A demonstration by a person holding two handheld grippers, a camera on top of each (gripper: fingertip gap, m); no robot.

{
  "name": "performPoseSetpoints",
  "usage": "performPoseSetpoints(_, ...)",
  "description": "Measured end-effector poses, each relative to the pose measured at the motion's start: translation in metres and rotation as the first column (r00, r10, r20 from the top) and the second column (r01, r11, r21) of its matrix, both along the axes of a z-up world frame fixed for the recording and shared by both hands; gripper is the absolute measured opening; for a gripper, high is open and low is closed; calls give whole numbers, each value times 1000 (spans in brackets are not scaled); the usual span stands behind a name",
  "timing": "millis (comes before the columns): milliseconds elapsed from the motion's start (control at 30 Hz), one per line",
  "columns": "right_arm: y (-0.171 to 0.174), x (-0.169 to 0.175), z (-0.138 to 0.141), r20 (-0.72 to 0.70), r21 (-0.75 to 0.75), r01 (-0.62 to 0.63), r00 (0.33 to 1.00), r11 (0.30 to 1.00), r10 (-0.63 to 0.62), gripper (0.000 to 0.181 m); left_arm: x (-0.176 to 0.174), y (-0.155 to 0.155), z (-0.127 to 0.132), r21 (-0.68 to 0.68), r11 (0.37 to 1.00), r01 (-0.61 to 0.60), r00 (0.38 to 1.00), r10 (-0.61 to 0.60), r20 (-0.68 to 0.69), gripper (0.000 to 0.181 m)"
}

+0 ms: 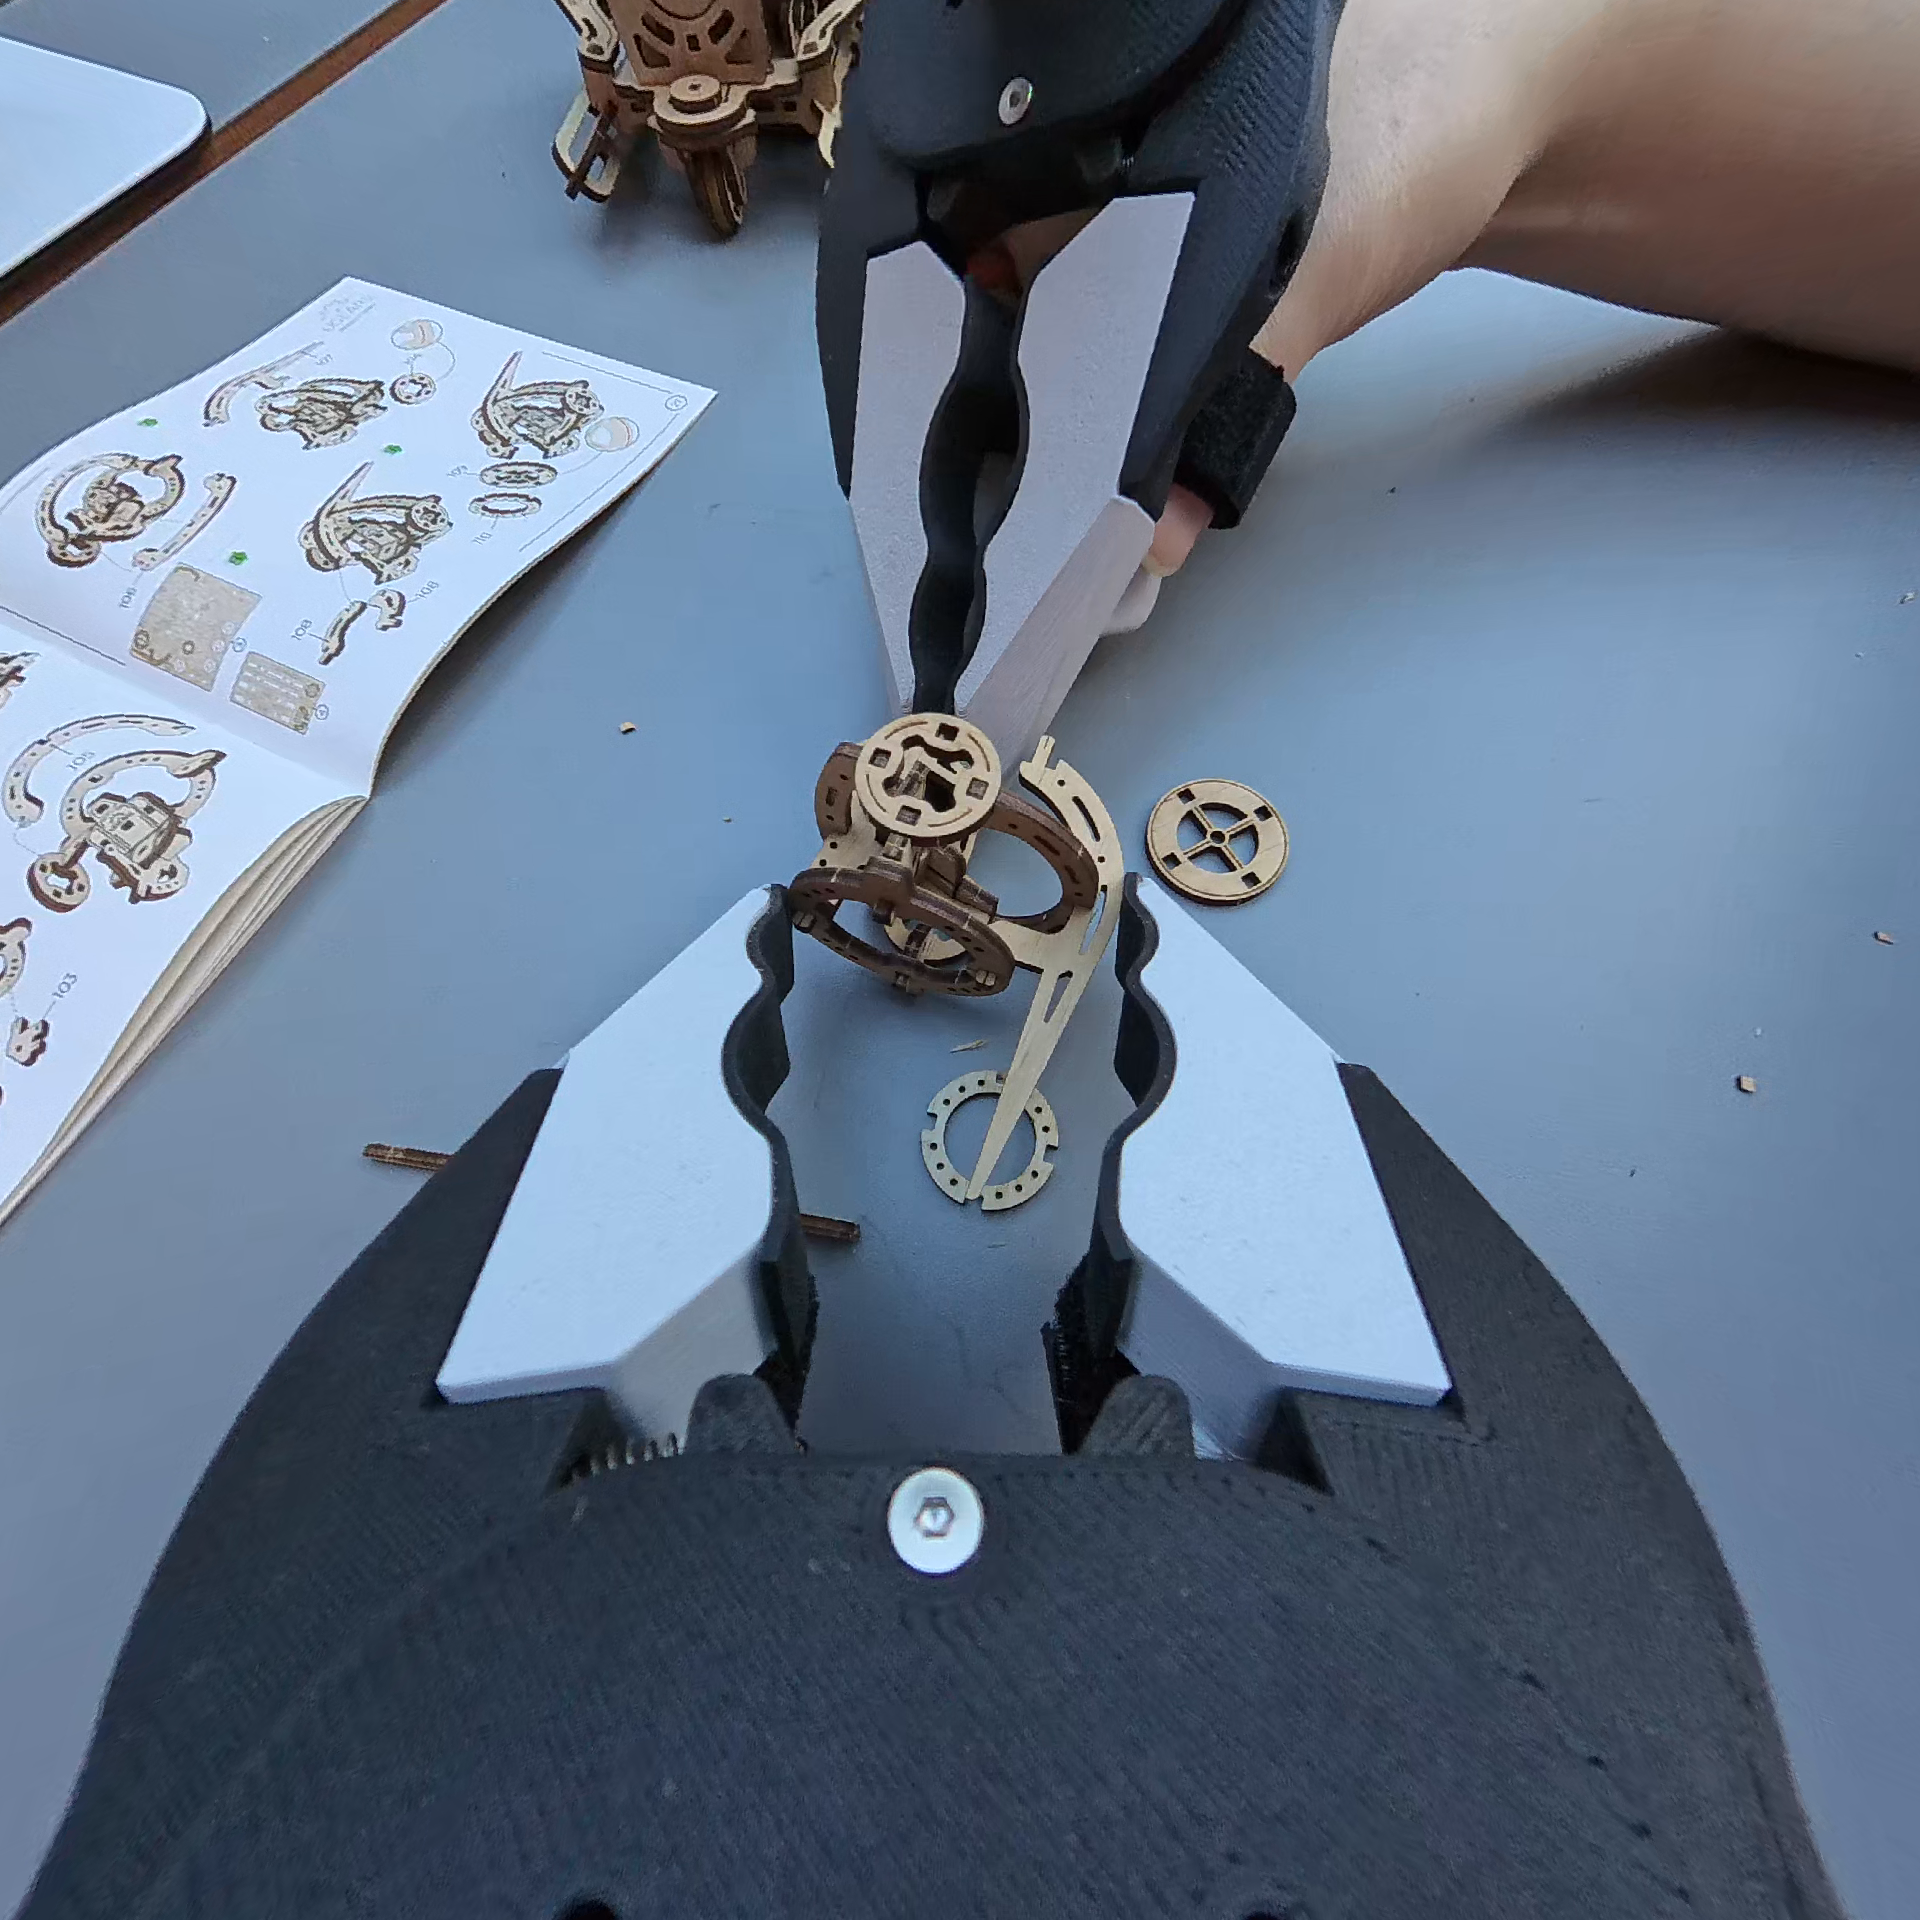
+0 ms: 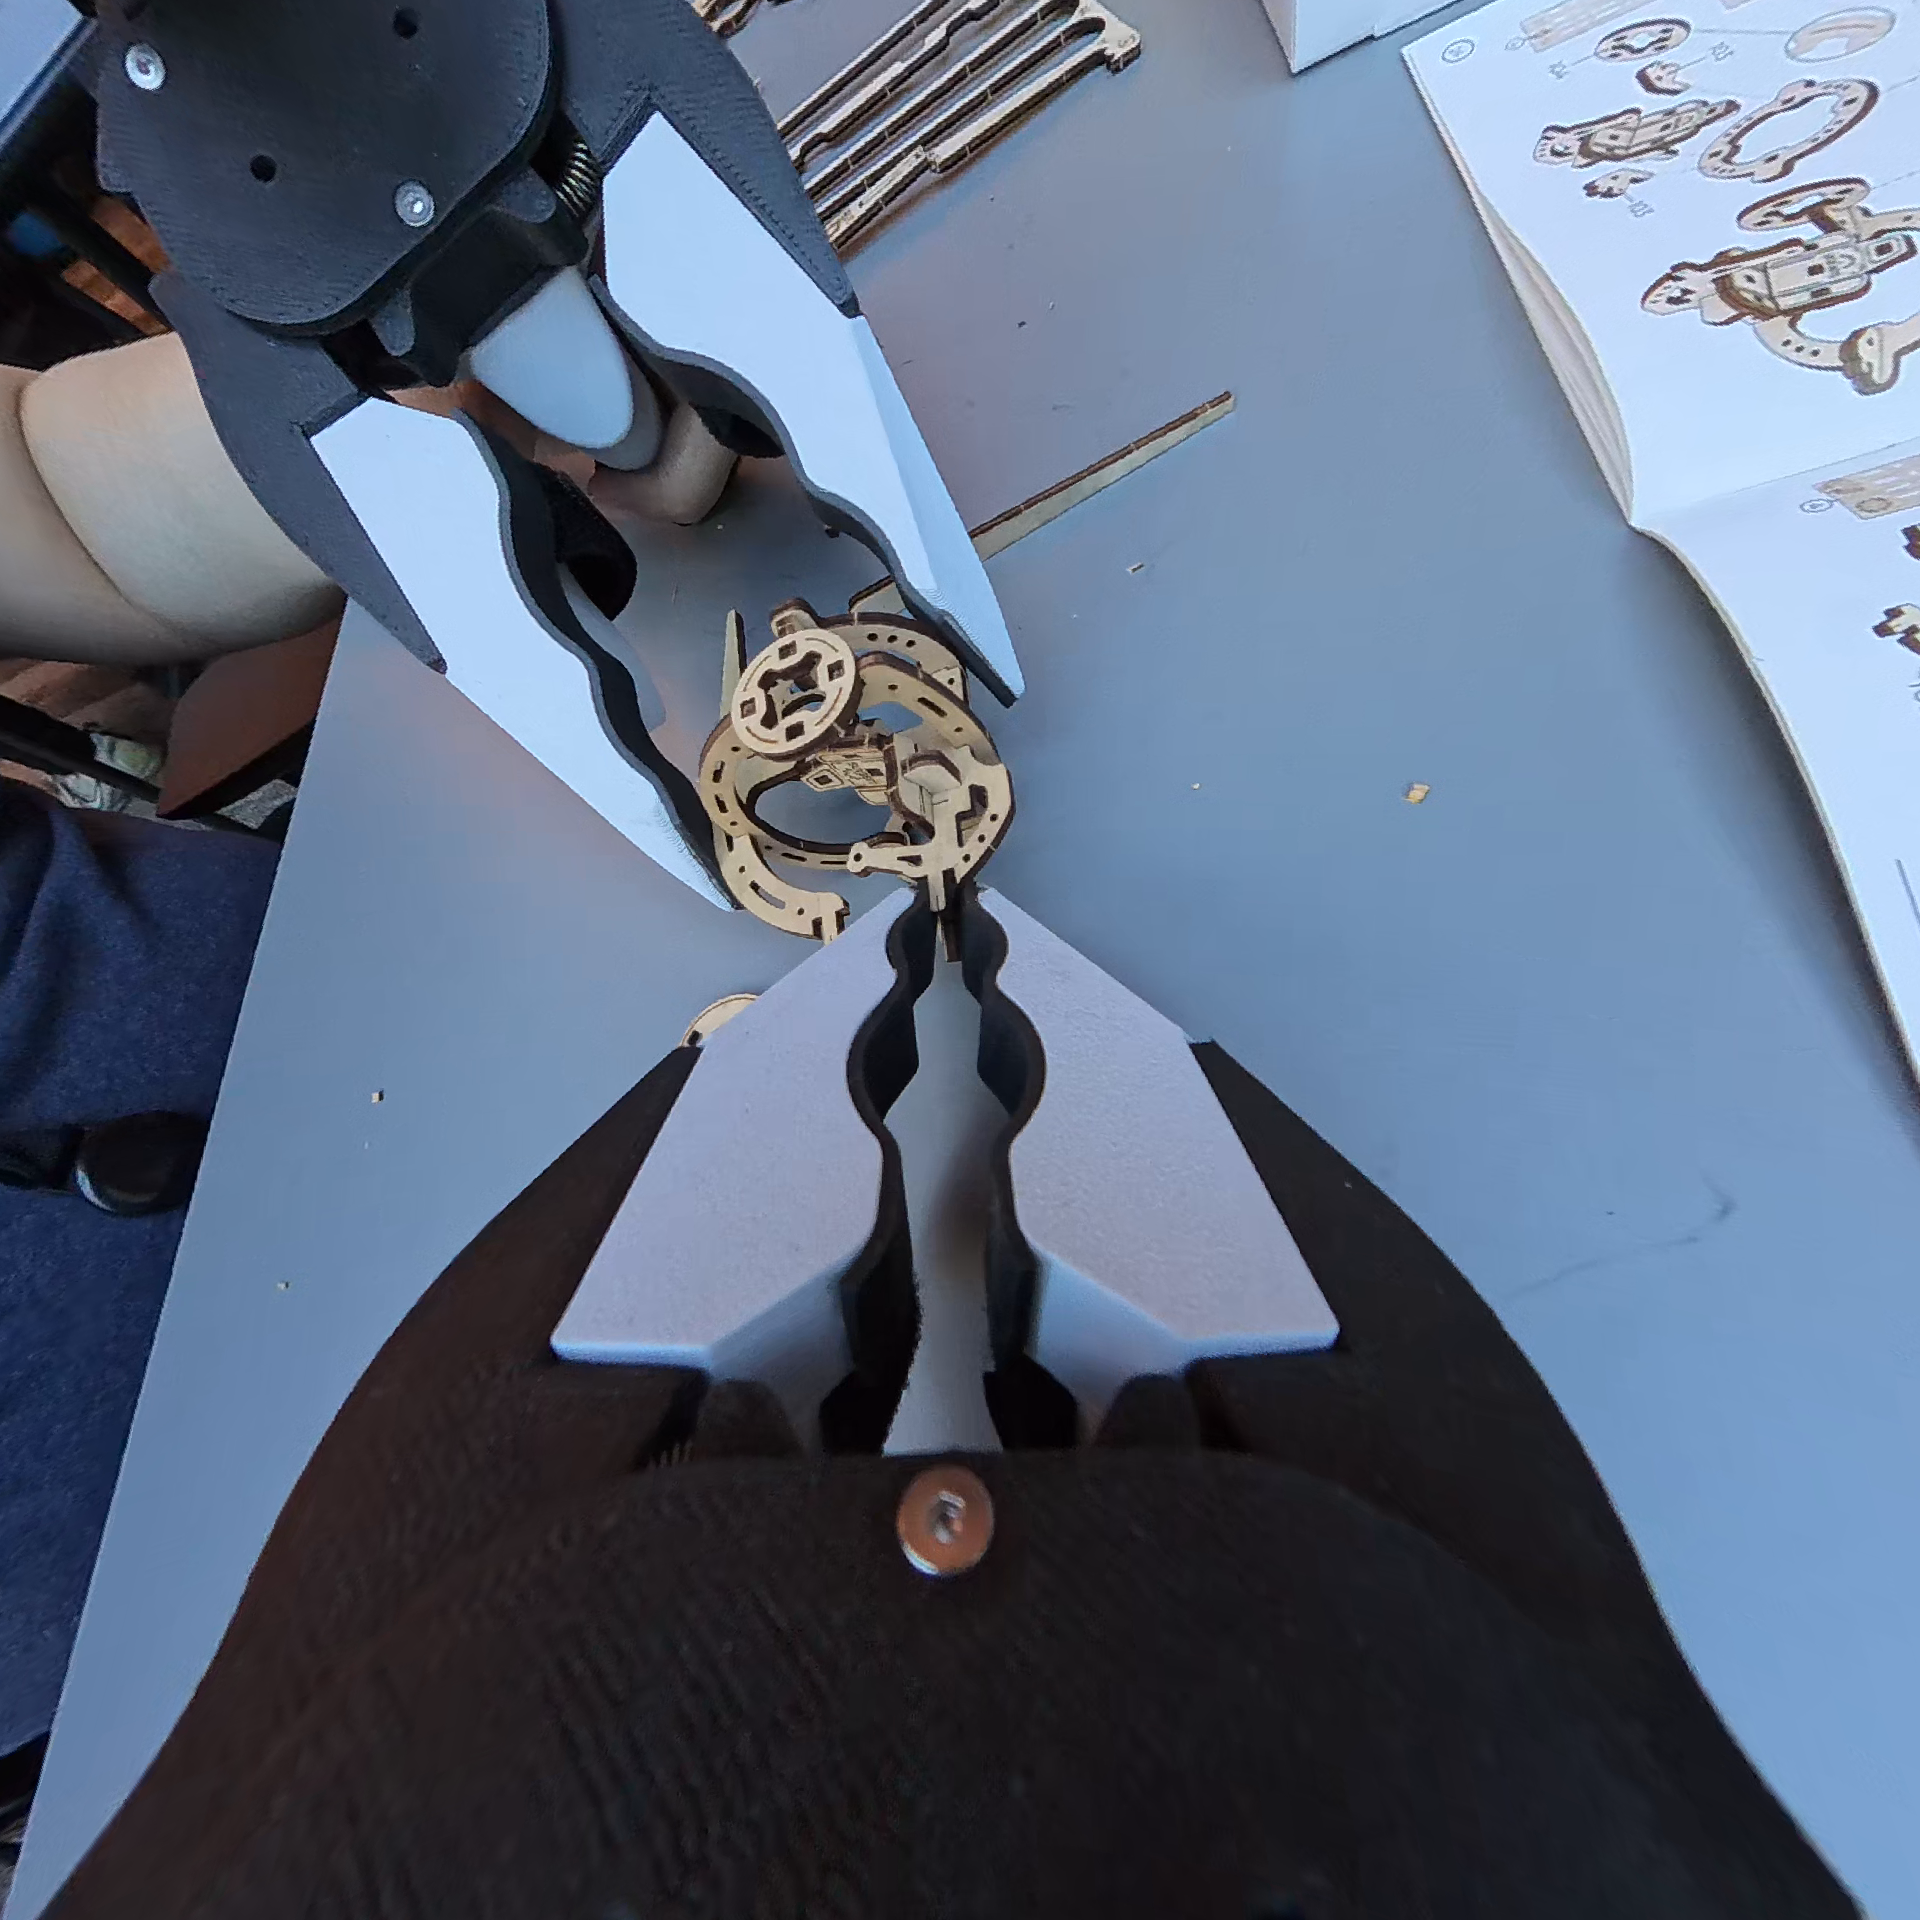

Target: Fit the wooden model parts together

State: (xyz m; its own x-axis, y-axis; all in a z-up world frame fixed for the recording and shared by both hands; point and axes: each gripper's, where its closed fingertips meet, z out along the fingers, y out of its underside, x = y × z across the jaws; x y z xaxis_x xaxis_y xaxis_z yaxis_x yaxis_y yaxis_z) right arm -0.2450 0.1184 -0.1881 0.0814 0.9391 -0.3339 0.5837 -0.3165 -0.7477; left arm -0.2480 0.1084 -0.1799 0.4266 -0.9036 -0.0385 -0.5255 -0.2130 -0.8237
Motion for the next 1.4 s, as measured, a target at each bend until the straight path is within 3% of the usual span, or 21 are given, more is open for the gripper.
performPoseSetpoints(400,2,4,1,-10,-36,77,997,996,-78,14,0,-1,-1,8,1000,5,1000,-5,-6,62)
performPoseSetpoints(567,-2,4,-1,5,-56,62,998,997,-61,3,1,-1,0,2,1000,9,1000,-9,0,62)
performPoseSetpoints(1000,-3,3,0,12,162,77,997,984,-80,2,0,1,-1,13,1000,-3,1000,3,-12,63)
performPoseSetpoints(1167,-1,3,0,9,190,94,995,977,-97,3,1,1,-2,8,1000,-2,1000,2,-12,63)
performPoseSetpoints(1400,1,6,-1,12,115,131,991,985,-134,12,0,1,-2,7,1000,-2,1000,2,-11,63)
